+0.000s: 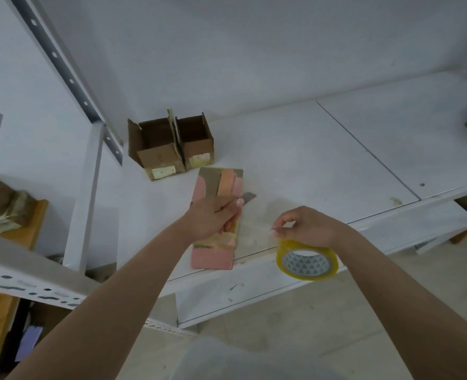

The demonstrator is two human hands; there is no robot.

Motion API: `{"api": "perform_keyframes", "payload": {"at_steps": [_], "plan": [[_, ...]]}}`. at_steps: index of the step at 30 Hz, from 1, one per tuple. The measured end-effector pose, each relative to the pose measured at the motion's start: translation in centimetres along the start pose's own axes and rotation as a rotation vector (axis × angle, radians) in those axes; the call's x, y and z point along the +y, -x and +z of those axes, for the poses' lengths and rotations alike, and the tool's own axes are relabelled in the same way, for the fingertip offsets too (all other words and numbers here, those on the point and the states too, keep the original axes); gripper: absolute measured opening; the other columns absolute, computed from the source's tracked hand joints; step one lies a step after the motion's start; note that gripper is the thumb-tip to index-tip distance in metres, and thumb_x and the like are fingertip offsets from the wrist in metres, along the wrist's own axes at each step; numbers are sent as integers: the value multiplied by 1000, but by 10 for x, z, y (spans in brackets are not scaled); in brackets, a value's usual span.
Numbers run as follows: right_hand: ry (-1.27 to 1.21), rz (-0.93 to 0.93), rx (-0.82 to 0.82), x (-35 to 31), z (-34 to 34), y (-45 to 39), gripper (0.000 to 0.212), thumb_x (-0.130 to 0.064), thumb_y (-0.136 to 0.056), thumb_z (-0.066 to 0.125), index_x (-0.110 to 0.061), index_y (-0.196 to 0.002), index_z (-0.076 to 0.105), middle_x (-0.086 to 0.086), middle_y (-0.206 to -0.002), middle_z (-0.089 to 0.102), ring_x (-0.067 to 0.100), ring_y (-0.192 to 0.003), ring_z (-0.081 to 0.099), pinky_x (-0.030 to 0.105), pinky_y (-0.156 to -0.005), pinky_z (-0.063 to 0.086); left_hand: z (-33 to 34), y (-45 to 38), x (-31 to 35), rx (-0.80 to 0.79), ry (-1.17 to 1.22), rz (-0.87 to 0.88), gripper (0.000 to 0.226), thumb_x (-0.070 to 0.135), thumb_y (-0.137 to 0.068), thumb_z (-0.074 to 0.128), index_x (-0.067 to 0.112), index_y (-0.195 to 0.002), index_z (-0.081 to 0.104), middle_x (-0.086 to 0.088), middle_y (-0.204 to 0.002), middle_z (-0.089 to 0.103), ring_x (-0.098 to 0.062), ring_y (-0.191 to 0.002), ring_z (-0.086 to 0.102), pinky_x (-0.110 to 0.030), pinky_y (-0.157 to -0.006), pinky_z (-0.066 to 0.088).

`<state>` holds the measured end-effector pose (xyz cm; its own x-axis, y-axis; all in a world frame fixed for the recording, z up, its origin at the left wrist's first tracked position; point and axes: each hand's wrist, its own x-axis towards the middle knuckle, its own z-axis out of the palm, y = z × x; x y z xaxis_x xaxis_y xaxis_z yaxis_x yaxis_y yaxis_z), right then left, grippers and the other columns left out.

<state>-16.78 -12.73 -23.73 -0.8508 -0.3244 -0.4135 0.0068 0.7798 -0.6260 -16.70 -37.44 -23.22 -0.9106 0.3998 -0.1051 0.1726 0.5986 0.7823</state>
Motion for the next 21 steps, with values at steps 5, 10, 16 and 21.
{"api": "perform_keyframes", "payload": {"at_steps": [5,10,16,21], "plan": [[-120,-11,-53,4,-2,6,17,-49,-89,62,-42,-88,77,-11,-94,73,10,-89,68,30,-86,54,-6,0,25,-253,-427,-67,51,58,-99,31,27,-64,52,6,-76,60,-10,-75,56,-31,-76,39],[18,5,52,-4,-1,11,20,-51,-90,58,-44,-83,75,-22,-89,69,4,-88,62,29,-80,47,11,-10,54,-334,-781,-167,55,54,-102,23,22,-66,50,-1,-83,58,-22,-89,58,-37,-78,43],[-151,57,63,3,2,16,19,-42,-91,62,-35,-84,79,-21,-84,73,1,-89,65,31,-94,48,5,-12,55,-357,-596,-212,50,49,-103,28,17,-69,46,0,-71,48,-18,-72,50,-30,-66,38],[-242,106,25,18,6,20,20,-36,-92,64,-31,-81,79,-21,-83,74,-1,-86,67,32,-98,48,-11,0,37,-209,-182,-314,39,33,-105,32,16,-75,48,2,-69,50,-15,-64,46,-26,-65,41]]}}
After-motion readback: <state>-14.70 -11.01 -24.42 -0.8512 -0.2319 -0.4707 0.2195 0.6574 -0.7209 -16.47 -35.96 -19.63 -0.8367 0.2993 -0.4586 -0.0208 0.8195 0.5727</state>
